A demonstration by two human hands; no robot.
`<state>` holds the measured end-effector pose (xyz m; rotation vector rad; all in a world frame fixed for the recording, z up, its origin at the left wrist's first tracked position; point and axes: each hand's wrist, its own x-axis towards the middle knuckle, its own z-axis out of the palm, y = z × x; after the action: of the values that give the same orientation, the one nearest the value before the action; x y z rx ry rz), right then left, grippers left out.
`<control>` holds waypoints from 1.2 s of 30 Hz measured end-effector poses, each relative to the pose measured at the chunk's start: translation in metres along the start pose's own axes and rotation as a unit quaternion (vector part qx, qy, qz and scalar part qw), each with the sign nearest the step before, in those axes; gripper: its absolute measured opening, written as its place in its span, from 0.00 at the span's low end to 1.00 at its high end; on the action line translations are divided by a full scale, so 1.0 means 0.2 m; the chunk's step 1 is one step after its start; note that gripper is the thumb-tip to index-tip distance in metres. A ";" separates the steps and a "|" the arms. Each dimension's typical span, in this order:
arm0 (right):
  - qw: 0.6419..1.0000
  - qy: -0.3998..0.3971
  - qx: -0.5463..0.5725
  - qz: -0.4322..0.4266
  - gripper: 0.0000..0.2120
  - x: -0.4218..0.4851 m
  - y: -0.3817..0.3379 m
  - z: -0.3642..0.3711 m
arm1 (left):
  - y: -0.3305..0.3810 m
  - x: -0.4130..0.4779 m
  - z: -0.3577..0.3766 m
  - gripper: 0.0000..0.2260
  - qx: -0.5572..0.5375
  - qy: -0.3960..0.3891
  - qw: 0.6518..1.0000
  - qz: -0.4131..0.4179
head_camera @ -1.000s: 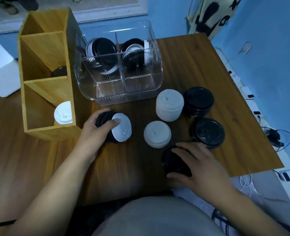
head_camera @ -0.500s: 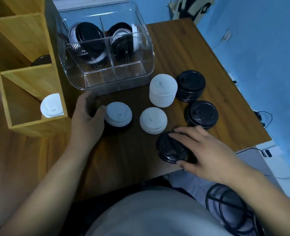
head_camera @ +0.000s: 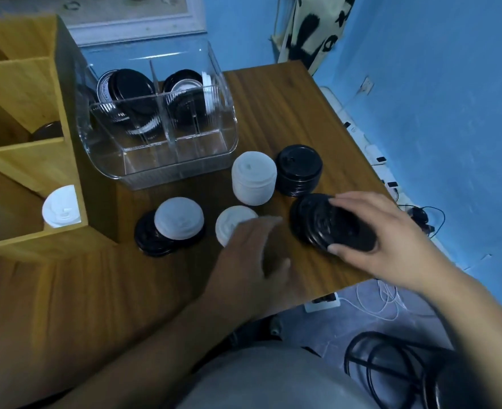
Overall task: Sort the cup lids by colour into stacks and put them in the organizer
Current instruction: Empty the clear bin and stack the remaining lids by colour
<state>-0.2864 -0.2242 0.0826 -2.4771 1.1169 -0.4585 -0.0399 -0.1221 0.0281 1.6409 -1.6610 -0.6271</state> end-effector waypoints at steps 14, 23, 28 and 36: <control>0.993 -0.113 0.033 0.006 0.38 0.22 0.19 0.04 | 0.10 0.27 0.33 0.45 0.005 0.005 0.999 -0.046; 0.994 -0.070 0.062 0.058 0.32 0.22 0.15 0.14 | 0.10 0.26 0.36 0.41 0.026 0.021 0.999 -0.041; 0.993 -0.072 0.056 0.075 0.38 0.24 0.16 0.17 | 0.10 0.26 0.35 0.40 0.030 0.016 0.998 -0.047; 0.989 -0.093 0.102 0.052 0.28 0.22 0.18 0.21 | 0.11 0.26 0.36 0.36 0.047 0.018 0.998 -0.036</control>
<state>-0.2624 -0.2709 0.0359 -2.2227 1.0610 -0.2898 -0.1051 -0.1814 0.0072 1.7752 -1.6332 -0.5598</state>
